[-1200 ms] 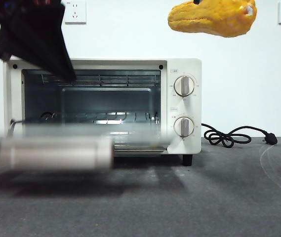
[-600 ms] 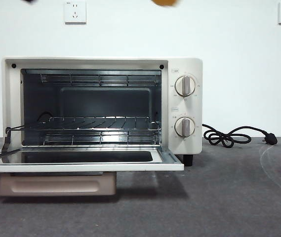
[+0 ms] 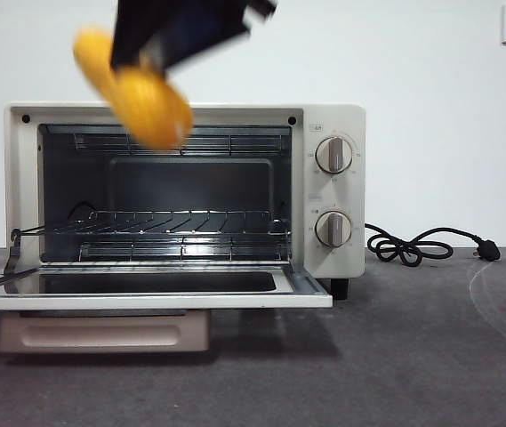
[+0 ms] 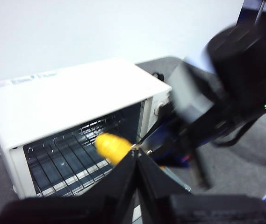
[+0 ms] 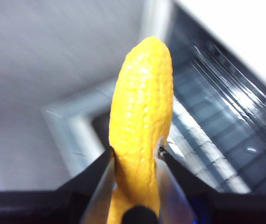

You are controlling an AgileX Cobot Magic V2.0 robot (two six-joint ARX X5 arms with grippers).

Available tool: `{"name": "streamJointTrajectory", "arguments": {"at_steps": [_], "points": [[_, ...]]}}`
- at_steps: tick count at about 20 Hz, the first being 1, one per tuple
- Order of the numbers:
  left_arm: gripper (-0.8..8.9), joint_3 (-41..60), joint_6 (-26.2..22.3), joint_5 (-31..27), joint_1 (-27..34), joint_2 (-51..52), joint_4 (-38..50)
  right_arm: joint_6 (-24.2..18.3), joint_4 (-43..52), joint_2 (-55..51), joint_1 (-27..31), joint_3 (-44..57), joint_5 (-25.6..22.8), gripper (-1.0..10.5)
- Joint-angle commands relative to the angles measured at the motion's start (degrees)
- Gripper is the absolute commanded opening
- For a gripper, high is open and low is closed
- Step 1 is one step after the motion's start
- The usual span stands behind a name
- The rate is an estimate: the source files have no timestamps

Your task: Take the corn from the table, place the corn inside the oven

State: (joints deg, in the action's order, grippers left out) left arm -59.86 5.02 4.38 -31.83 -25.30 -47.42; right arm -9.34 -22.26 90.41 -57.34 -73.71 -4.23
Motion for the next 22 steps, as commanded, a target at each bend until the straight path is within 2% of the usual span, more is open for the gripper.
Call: {"name": "streamJointTrajectory", "arguments": {"at_steps": [1,5,9,12,17,19,22], "points": [[-0.06,0.1,1.0,-0.2,0.0,1.0,-0.7,-7.3,2.9,3.8,-0.1,-0.1,-3.6,-0.1],[-0.06,0.1,1.0,-0.2,0.0,1.0,-2.1,-11.9,6.8,8.1,-0.1,-0.1,-9.7,-0.1],[-0.06,0.1,1.0,-0.5,0.0,0.9,-2.3,-19.8,12.0,11.0,-0.1,-0.1,-16.4,-0.1],[-0.06,0.1,1.0,-3.0,0.0,0.9,-2.3,-26.1,15.8,12.2,0.0,-0.1,-17.9,-0.1],[-0.06,0.1,1.0,-3.1,0.0,0.7,-2.3,-37.5,20.5,14.7,0.0,-0.1,-19.9,-0.1],[-0.06,0.1,1.0,-3.1,0.0,0.5,-2.3,-41.5,23.7,16.1,0.4,-0.1,-22.4,-0.1],[-0.06,0.1,1.0,-3.0,0.0,0.3,-2.3,-45.2,25.9,18.1,1.4,-0.1,-22.9,-0.1]]}}
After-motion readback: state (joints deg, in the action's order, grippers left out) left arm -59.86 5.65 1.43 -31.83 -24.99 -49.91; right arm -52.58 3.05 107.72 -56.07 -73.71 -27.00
